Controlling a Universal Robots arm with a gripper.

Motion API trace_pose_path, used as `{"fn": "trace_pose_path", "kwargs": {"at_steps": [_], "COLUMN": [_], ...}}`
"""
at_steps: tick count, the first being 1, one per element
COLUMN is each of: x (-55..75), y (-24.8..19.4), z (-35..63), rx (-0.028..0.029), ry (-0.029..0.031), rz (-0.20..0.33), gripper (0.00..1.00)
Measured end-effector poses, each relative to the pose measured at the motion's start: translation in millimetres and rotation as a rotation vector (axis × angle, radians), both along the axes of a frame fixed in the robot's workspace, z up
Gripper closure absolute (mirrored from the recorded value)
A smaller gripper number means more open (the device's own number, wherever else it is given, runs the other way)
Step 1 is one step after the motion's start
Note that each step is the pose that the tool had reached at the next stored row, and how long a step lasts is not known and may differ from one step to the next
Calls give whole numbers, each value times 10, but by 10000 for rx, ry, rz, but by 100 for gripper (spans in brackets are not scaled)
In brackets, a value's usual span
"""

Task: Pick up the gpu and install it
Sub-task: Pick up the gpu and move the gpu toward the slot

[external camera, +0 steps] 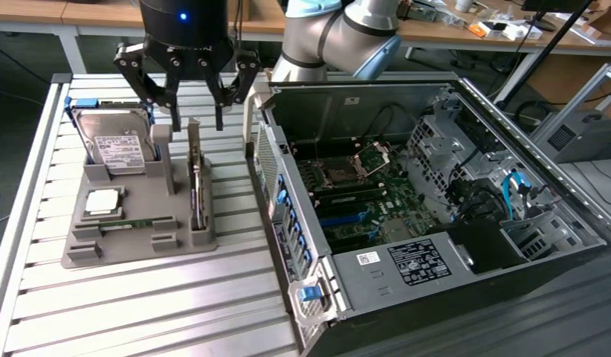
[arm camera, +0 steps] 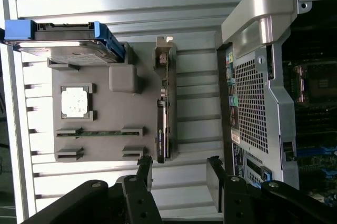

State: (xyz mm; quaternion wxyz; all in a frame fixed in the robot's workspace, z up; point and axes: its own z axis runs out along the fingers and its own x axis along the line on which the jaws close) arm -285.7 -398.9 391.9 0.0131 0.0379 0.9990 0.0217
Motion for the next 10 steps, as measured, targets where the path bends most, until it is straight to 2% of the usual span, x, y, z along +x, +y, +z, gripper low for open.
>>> {"fn": "trace_pose_path", "kwargs": {"at_steps": [10], "x": [0], "y": [0], "z": [-50], "rx": [-1], "ry": [1], "rz": [1], "gripper": [46]}}
